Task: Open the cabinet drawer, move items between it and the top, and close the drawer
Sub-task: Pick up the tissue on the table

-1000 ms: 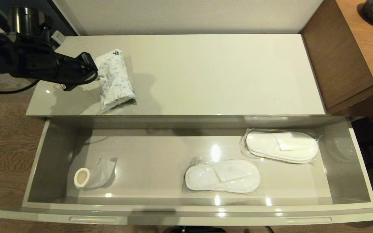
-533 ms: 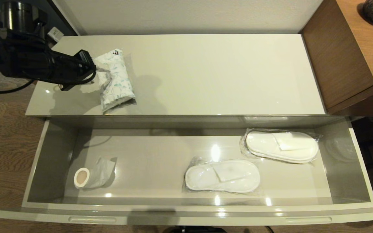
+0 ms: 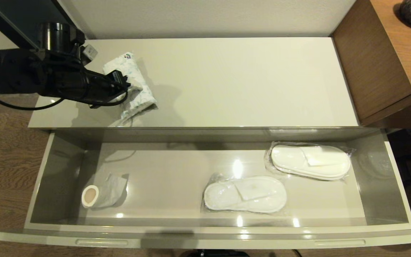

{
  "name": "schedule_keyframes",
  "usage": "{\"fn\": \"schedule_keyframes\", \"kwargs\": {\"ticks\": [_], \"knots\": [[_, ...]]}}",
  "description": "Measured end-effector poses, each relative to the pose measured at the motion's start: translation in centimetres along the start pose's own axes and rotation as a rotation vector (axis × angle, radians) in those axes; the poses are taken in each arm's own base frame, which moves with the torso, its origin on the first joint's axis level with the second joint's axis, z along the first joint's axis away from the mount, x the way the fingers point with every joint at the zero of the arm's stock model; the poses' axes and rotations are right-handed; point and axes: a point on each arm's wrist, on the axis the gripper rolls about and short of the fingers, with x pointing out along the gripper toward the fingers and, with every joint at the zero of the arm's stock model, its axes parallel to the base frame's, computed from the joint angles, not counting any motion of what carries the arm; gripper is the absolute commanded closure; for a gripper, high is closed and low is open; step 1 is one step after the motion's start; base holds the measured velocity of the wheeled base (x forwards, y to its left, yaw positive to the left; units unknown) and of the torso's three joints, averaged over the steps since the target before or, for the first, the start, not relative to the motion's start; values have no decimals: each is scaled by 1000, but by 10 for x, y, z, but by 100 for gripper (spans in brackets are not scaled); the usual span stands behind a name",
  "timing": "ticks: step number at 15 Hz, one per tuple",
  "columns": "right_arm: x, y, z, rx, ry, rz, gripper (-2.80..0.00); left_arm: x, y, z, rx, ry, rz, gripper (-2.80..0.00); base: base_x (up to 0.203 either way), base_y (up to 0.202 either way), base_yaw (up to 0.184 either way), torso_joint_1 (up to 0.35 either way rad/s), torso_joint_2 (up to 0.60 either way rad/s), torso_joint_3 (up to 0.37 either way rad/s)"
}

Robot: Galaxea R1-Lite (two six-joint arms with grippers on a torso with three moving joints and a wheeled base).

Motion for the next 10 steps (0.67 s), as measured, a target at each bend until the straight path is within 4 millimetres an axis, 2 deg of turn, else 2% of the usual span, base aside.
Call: {"fn": "schedule_keyframes", "kwargs": {"ticks": [3, 7, 8, 9, 10], "knots": [[0, 0, 0, -1, -1, 0, 0, 17, 5, -8, 54, 15, 64, -280, 0, 0, 0, 0, 0, 0], [0, 0, 0, -1, 0, 0, 0, 25, 8, -13, 55, 34, 74, -280, 0, 0, 0, 0, 0, 0], [0, 0, 0, -4, -1, 1, 0, 27, 8, -14, 55, 37, 74, -147, 0, 0, 0, 0, 0, 0], [0, 0, 0, -6, -2, 1, 0, 29, 8, -15, 55, 43, 73, 0, 0, 0, 0, 0, 0, 0], [0, 0, 0, -7, -4, 1, 0, 30, 8, -16, 55, 48, 74, 0, 0, 0, 0, 0, 0, 0]]}}
